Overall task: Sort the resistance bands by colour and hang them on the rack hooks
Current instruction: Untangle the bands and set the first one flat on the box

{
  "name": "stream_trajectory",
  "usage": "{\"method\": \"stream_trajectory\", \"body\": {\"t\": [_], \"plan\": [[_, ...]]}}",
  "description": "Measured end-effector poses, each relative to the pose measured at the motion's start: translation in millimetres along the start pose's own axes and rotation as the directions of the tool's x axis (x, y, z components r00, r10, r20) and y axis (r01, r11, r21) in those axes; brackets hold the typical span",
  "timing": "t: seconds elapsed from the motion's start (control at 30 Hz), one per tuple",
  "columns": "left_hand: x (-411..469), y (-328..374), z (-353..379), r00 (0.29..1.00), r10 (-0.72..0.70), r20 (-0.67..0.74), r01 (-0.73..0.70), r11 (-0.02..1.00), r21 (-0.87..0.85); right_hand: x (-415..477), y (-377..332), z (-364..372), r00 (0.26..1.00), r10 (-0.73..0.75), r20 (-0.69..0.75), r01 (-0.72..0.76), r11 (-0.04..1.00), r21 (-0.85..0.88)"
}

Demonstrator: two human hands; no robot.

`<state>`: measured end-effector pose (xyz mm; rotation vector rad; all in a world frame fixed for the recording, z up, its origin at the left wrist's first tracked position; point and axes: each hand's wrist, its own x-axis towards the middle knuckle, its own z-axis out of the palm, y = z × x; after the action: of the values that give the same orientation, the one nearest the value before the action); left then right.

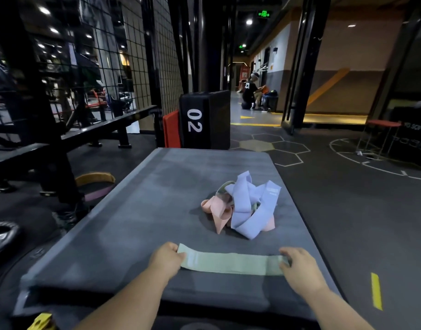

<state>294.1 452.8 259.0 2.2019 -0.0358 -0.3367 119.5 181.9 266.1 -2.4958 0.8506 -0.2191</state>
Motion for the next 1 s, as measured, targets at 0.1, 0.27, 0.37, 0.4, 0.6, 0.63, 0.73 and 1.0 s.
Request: {"method": "stream_trajectory", "body": {"t": [0.1,0.27,0.37,0.4,0.6,0.63,0.73,1.0], "plan": [[3.0,-1.1,-2.6,1.0,0.003,-0.018,-0.002,0.999,0.042,-0.5,-0.9,-6.5,0.998,0.061,0.027,-0.061,0.998,-0.022],[5.5,-7.3,-5.6,1.0,0.01,-0.007,-0.01,1.0,0.008,1.0,-5.1,-8.9,0.996,0.08,0.043,-0.077,0.995,-0.065],[-0.1,-1.6,-6.1,0.999,0.038,-0.027,-0.037,0.998,0.056,4.4,-8.8,-11.6,0.992,0.113,0.063,-0.109,0.992,-0.065],[-1.1,-0.4,-6.9,0.998,0.05,-0.032,-0.045,0.989,0.138,5.4,-9.8,-12.7,0.988,0.131,0.077,-0.126,0.99,-0.058],[-8.5,7.7,-21.1,0.997,0.072,-0.035,-0.064,0.98,0.188,13.1,-10.7,-16.0,0.984,0.157,0.086,-0.158,0.987,0.001],[-7.4,7.4,-22.2,0.998,0.057,-0.022,-0.054,0.992,0.113,14.4,-10.3,-14.9,0.985,0.153,0.08,-0.155,0.988,0.024],[-2.1,6.0,-24.3,0.999,0.034,0.035,-0.031,0.996,-0.085,17.9,-9.9,-14.0,0.988,0.131,0.077,-0.14,0.983,0.118],[9.4,13.2,-23.2,0.985,-0.065,0.16,0.124,0.91,-0.395,21.0,-14.2,-19.1,0.997,0.075,-0.018,-0.063,0.933,0.354]]}}
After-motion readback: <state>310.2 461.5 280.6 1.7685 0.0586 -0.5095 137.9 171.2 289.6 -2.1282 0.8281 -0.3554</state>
